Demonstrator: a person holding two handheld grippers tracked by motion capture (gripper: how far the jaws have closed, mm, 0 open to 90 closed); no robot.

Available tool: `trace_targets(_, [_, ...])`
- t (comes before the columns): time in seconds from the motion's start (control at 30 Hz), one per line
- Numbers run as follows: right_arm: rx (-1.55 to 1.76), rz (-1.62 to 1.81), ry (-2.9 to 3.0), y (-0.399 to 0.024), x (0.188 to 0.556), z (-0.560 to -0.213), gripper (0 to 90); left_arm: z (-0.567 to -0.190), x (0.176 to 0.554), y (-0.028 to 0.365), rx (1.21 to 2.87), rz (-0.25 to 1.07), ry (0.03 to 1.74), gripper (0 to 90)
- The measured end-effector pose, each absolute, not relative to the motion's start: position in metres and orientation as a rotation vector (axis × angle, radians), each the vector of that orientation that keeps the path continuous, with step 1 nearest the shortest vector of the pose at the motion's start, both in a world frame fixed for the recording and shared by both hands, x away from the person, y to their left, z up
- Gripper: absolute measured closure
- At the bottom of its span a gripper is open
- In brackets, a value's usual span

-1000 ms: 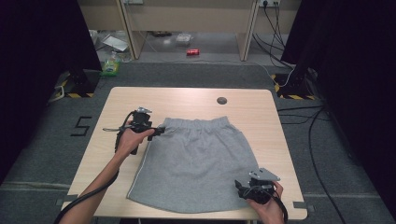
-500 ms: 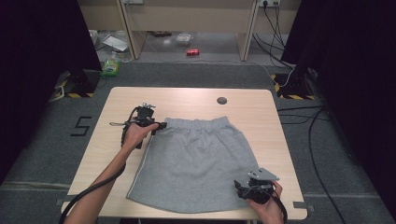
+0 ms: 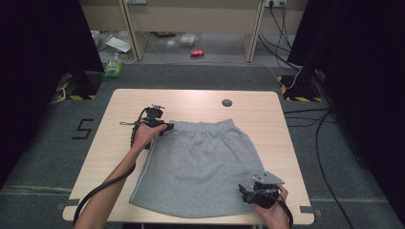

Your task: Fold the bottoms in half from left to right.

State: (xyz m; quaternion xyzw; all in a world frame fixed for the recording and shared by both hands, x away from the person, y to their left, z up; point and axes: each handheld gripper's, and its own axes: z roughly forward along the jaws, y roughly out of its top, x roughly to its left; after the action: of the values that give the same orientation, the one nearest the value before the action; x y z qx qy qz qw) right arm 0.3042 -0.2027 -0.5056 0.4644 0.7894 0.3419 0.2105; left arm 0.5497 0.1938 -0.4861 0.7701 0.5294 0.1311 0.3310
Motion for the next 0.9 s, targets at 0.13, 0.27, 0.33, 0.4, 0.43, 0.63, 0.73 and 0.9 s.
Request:
trace_targets(0.13, [1.281,0.954,2.198,-0.201,0.304,-0.505,26.8,-0.488,0.555,0.186,2.04,0.341,1.382,47.5])
trace_targets(0.27, [1.276,0.953,2.208,-0.198,0.304,-0.506,26.9,-0.491,0.559,0.183,2.069,0.341,1.395,51.7])
trace_targets(0.33, [1.274,0.955,2.211,-0.198,0.304,-0.506,26.9,-0.491,0.562,0.183,2.086,0.35,1.4,53.5])
trace_targets(0.4, [1.27,0.963,2.208,-0.195,0.304,-0.505,27.0,-0.493,0.564,0.182,2.097,0.331,1.403,55.7])
trace_targets(0.43, [1.269,0.968,2.209,-0.194,0.304,-0.505,27.0,-0.494,0.564,0.182,2.1,0.321,1.404,58.0])
trace_targets(0.63, [1.198,0.995,2.226,-0.176,0.303,-0.501,27.1,-0.494,0.567,0.182,2.116,0.286,1.392,66.0])
trace_targets(0.73, [1.155,1.02,2.242,-0.164,0.303,-0.498,27.1,-0.494,0.567,0.18,2.12,0.292,1.378,68.9])
trace_targets(0.9, [1.092,1.069,2.291,-0.131,0.304,-0.498,27.4,-0.494,0.568,0.182,2.121,0.273,1.367,72.6])
